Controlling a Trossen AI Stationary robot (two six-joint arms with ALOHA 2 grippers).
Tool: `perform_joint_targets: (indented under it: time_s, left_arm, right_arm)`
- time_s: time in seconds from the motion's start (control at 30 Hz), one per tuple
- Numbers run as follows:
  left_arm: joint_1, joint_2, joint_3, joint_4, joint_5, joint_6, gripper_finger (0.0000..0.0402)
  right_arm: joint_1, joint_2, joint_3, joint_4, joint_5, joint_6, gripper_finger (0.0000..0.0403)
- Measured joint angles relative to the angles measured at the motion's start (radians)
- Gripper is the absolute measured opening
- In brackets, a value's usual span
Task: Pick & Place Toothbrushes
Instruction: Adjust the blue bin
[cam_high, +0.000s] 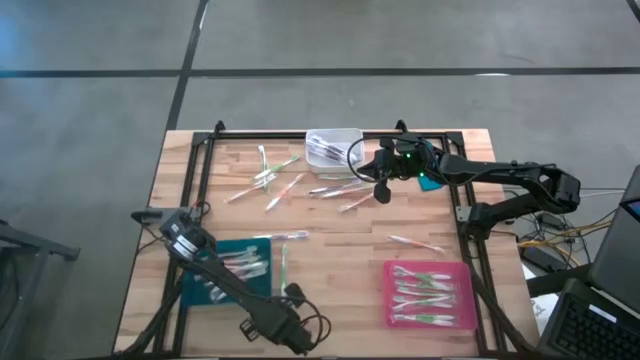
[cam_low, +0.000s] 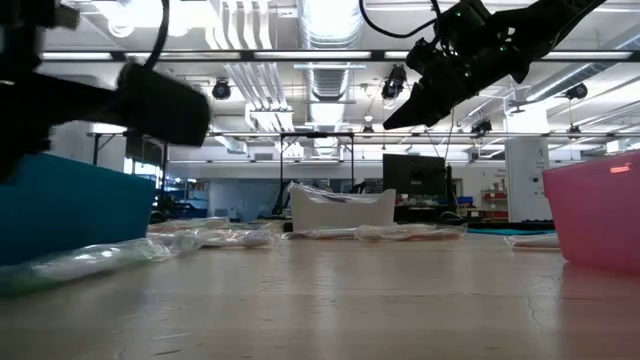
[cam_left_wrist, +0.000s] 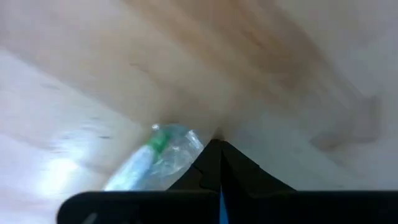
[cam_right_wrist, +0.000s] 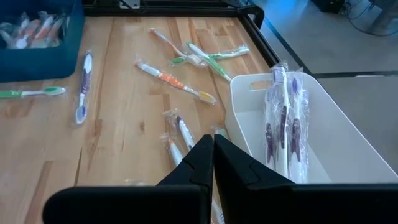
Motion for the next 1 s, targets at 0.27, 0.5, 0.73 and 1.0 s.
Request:
perform_joint_targets:
  time_s: [0.27, 0.5, 0.73, 1.0]
  left_arm:
    - [0.012, -0.004, 0.092, 0.008, -0.091, 0.013, 0.0002]
    - [0.023, -0.05, 0.155, -0.053, -0.282, -0.089, 0.0001]
    - [0.057, -0.193, 0.112, -0.291, -0.433, -0.506, 0.0001]
    - [0.058, -0.272, -0.032, -0.283, -0.245, -0.81, 0.0001]
  right_arm:
    - [0.0, 0.0, -0.001, 0.0, 0.0, 0.003, 0.0008]
    - [0.0, 0.0, -0.002, -0.001, 0.0, 0.018, 0.0008]
    - [0.004, 0.0, -0.01, -0.007, -0.001, 0.041, 0.0008]
    - [0.008, 0.0, -0.013, -0.006, -0.002, 0.041, 0.0008]
